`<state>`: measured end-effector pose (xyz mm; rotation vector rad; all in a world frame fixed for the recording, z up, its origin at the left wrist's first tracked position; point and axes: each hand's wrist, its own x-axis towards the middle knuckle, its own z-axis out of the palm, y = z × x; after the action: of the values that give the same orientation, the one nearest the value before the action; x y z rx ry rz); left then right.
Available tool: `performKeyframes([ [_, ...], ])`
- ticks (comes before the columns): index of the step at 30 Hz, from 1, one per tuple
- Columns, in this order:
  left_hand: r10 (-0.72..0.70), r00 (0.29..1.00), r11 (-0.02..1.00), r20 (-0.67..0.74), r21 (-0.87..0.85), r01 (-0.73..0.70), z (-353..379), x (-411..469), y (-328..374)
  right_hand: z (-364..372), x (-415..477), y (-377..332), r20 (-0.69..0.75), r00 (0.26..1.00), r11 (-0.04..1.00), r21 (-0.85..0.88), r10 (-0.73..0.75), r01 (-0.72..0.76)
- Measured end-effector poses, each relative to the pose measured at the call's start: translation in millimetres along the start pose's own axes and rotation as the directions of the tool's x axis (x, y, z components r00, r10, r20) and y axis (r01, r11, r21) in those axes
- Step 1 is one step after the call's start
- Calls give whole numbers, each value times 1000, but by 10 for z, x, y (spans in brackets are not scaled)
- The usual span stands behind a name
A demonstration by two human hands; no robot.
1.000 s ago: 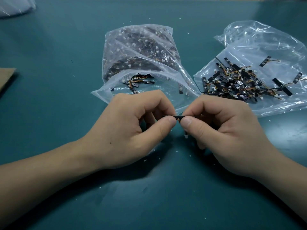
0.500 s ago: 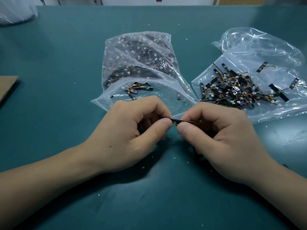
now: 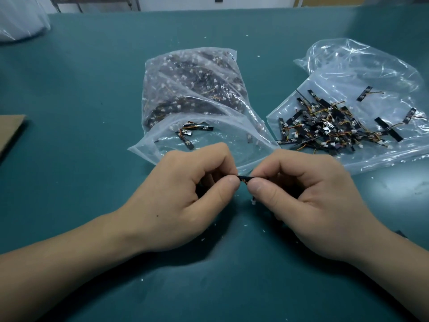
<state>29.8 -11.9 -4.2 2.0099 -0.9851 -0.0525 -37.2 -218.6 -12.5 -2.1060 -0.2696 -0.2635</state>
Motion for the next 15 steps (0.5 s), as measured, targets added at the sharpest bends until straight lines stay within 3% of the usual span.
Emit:
performKeyframes([
  [15,-25,999,1000,21,18,25,-24,38,-33,-2,45,15,21,1000,999,-33,19,-18],
])
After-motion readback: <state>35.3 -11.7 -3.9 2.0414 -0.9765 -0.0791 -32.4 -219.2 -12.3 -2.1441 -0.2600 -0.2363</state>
